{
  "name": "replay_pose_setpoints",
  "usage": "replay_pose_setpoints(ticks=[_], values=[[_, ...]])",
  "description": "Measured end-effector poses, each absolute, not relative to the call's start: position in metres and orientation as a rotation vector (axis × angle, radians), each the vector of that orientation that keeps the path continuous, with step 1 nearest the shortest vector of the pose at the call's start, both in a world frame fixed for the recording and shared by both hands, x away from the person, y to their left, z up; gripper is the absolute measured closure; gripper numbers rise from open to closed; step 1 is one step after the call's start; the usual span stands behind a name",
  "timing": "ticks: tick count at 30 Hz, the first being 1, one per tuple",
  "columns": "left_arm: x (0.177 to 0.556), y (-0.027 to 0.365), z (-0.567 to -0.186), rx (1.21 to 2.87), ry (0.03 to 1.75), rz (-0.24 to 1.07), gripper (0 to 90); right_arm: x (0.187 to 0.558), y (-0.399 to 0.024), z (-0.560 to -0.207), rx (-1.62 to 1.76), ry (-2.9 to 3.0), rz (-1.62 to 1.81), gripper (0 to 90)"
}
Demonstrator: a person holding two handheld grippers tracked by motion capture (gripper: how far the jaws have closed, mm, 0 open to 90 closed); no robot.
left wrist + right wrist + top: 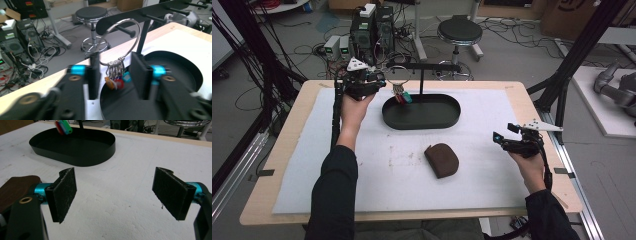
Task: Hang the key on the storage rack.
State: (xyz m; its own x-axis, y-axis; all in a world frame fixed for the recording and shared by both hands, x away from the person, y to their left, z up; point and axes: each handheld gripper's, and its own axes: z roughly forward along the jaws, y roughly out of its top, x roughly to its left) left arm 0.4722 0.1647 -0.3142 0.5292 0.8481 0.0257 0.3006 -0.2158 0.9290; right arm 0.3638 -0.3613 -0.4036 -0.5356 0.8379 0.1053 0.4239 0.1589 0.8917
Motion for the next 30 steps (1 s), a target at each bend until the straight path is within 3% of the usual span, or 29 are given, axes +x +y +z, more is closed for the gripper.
replay_pose_setpoints(ticks=[17,30], values=[[0.358,0.189,-0.342,1.765,0.881,0.684,32.5,0.362,-0.356,-0.403,1.179,2.038,1.315,20.1],[0.313,0.225,-0.383,1.691,0.971,0.673,27.6,0.356,-0.354,-0.402,1.167,2.042,1.311,20.1]])
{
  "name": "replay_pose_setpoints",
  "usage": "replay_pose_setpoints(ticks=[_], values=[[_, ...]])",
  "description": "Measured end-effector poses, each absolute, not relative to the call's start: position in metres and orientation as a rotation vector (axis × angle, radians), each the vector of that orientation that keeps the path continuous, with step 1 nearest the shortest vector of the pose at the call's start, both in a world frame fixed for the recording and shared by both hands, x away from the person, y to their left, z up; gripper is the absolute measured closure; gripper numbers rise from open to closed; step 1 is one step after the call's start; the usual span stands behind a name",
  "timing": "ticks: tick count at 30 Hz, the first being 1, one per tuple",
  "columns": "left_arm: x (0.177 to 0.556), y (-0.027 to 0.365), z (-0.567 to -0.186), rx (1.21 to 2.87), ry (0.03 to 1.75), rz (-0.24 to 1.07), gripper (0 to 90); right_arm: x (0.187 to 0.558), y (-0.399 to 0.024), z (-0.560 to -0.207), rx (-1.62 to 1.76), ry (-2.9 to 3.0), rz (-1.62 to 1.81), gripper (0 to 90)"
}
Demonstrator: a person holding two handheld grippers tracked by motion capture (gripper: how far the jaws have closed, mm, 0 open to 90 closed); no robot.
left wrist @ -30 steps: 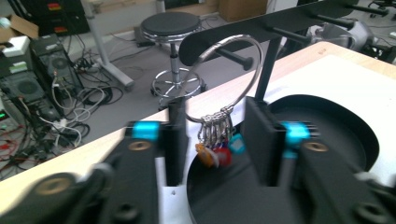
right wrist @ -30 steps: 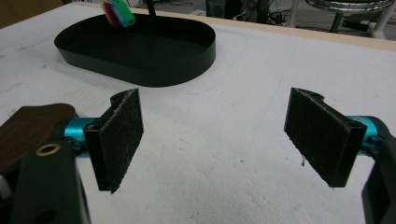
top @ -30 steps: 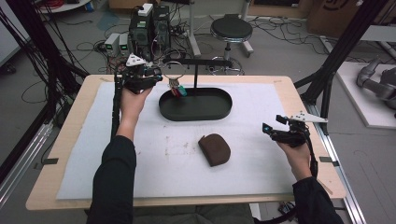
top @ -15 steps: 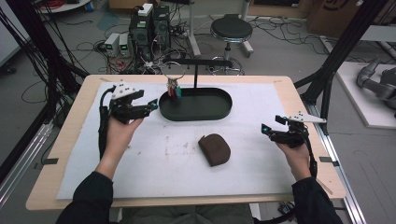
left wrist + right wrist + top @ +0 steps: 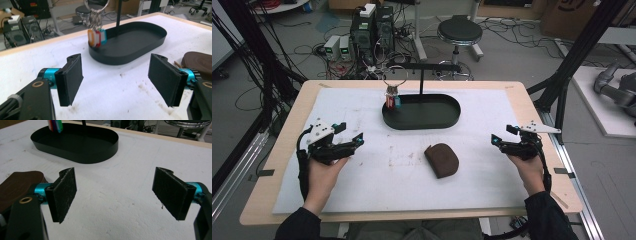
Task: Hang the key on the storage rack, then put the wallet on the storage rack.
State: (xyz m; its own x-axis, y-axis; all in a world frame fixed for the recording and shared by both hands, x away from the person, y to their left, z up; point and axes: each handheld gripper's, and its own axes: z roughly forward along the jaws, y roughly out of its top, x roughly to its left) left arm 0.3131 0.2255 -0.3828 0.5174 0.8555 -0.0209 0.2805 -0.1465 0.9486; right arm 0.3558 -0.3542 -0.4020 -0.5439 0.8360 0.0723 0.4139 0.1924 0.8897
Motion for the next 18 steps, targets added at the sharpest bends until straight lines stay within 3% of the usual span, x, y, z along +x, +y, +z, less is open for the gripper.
replay_pose_setpoints(ticks=[18], values=[[0.3131,0.2241,-0.3911,1.67,0.934,0.679,25.5,0.3534,-0.3498,-0.4023,1.148,2.052,1.304,20.1]])
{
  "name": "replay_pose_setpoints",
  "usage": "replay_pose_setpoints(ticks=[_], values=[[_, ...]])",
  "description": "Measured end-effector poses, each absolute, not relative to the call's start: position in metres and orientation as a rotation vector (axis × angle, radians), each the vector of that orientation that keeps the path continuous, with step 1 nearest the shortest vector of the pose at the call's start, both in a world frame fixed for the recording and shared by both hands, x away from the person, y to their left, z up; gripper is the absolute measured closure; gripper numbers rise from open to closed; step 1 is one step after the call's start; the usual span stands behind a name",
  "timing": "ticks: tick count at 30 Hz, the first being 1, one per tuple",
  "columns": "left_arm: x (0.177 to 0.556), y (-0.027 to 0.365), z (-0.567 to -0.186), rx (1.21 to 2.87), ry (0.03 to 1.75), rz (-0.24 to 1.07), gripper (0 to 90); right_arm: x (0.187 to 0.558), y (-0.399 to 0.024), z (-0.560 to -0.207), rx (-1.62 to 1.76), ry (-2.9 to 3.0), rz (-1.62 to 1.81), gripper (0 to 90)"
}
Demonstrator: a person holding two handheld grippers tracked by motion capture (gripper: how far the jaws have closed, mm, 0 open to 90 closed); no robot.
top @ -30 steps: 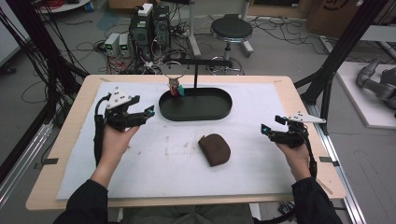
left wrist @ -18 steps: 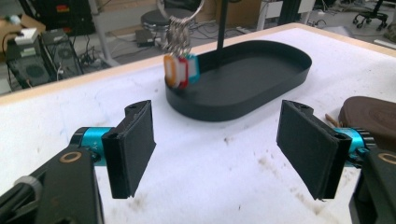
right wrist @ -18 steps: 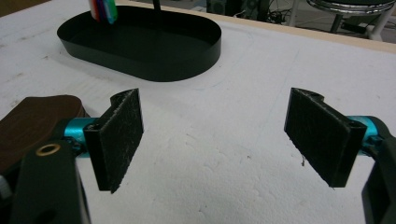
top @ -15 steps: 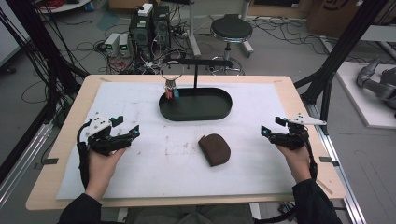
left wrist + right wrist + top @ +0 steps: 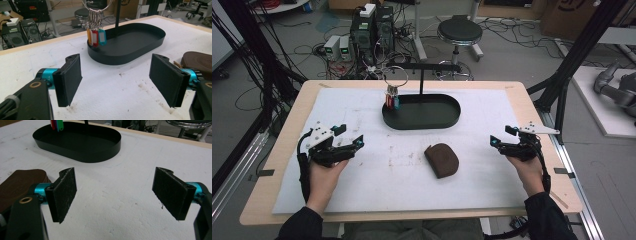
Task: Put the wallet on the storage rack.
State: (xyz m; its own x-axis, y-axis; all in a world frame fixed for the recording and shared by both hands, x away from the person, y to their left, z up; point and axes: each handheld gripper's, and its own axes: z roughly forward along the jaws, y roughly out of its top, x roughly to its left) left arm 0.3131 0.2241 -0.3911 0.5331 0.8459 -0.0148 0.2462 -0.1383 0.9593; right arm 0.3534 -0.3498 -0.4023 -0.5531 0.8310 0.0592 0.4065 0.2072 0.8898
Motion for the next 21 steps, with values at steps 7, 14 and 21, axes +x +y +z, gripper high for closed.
replay_pose_setpoints(ticks=[7,14,21], values=[[0.308,0.224,-0.391,1.68,0.935,0.7,25.5,0.355,-0.346,-0.404,1.133,2.073,1.299,20.2],[0.305,0.226,-0.391,1.677,0.936,0.72,25.5,0.356,-0.34,-0.403,1.122,2.081,1.314,20.1],[0.305,0.23,-0.393,1.673,0.939,0.717,25.5,0.354,-0.334,-0.4,1.116,2.082,1.331,20.1]])
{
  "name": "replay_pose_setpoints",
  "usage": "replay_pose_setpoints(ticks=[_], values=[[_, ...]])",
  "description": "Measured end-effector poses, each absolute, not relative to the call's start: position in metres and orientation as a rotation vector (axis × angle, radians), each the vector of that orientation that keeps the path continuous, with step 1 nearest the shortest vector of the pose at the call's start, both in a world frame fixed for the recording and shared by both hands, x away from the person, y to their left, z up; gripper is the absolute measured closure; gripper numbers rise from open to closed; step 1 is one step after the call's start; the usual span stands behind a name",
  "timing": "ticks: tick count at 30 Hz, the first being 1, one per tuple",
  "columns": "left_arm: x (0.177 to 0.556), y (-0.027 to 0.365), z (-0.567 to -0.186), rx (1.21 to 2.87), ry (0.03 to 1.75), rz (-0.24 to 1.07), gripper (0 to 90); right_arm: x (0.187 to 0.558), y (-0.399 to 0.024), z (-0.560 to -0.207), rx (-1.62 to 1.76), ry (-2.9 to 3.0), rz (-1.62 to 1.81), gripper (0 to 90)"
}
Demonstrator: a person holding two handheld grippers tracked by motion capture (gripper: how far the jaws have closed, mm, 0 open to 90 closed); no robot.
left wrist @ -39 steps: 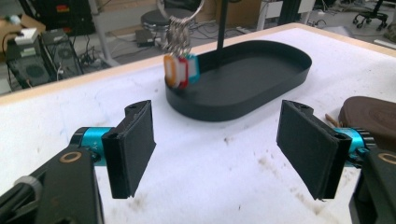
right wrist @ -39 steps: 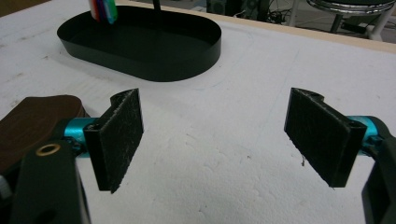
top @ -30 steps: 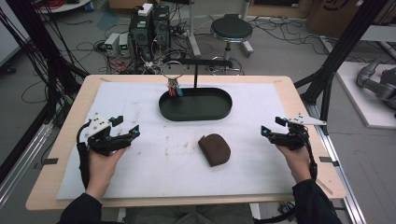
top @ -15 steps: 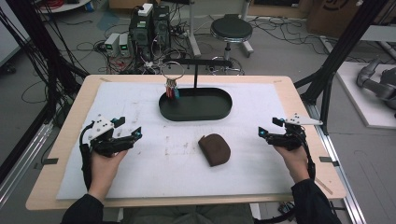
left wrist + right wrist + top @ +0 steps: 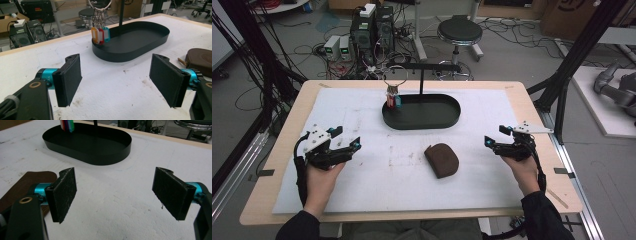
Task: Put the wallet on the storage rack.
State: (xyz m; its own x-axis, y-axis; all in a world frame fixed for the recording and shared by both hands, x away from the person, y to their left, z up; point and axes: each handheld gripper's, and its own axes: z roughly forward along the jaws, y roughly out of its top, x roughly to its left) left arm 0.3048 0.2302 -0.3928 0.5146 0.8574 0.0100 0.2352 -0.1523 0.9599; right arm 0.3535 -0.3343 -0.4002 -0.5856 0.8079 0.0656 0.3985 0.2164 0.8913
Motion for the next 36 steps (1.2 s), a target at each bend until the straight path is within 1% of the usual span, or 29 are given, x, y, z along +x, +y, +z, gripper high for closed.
replay_pose_setpoints(ticks=[9,20,30,36], values=[[0.304,0.229,-0.393,1.68,0.923,0.718,25.5,0.353,-0.333,-0.4,1.119,2.081,1.341,20.1],[0.301,0.225,-0.39,1.674,0.913,0.75,25.5,0.351,-0.338,-0.397,1.124,2.059,1.367,20.1],[0.306,0.22,-0.388,1.681,0.88,0.739,25.5,0.344,-0.34,-0.396,1.129,2.058,1.35,20.1],[0.311,0.224,-0.39,1.67,0.894,0.729,25.5,0.337,-0.335,-0.393,1.124,2.055,1.36,20.1]])
